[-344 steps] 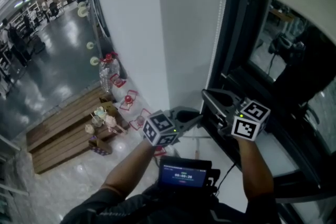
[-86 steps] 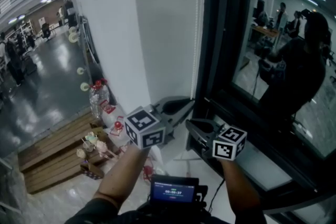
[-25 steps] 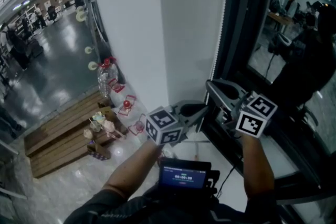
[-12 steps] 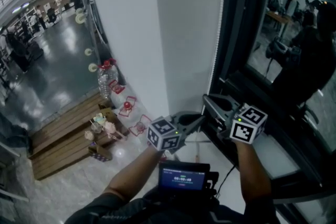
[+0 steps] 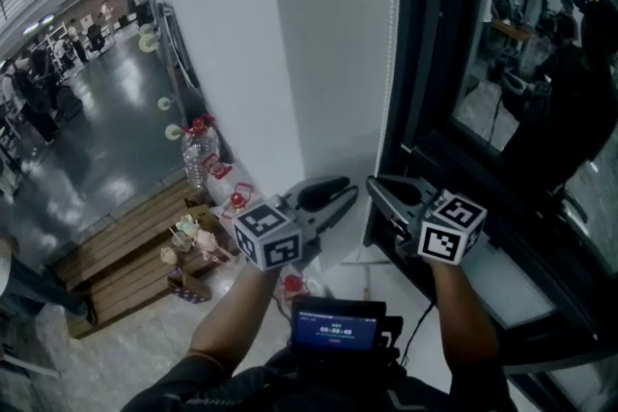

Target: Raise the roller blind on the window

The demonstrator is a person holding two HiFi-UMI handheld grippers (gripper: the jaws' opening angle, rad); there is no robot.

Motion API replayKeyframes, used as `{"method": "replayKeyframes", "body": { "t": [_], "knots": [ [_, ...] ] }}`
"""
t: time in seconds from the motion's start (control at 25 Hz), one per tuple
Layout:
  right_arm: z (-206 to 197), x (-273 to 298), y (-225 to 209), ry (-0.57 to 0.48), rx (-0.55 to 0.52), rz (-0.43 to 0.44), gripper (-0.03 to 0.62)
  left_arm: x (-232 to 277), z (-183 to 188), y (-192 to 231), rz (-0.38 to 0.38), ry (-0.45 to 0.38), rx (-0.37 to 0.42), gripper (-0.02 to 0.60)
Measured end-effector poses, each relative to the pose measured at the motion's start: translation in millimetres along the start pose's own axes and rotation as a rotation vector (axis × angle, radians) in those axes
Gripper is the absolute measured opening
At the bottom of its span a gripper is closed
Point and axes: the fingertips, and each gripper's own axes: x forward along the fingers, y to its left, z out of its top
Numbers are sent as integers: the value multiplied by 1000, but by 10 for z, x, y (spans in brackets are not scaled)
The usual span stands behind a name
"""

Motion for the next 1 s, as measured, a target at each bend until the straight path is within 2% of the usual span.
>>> {"method": "replayKeyframes", "body": {
  "t": [0.16,0.32,0.4,0.44,0.48,0.56,0.76,1.0],
  "knots": [
    [-2,26,61,-2,-7,18,3,127,633,-168,-84,-68,50,95],
    [-16,32,90,-5,-4,26,3,342,973,-267,-117,-79,106,95],
    [-21,33,115,-5,-11,35,3,430,1023,-285,-115,-69,131,95],
    [-23,32,126,-4,-13,36,3,453,1032,-283,-112,-67,131,65],
    [-25,26,132,-3,-14,35,3,464,1032,-277,-110,-68,123,8],
    [-23,2,123,-6,-8,28,3,469,1026,-259,-106,-75,109,5],
    [-13,-25,105,-20,1,29,3,486,1010,-264,-118,-72,137,3],
    [-145,-25,84,13,23,11,3,469,877,-274,-119,-47,137,3]
  ]
}}
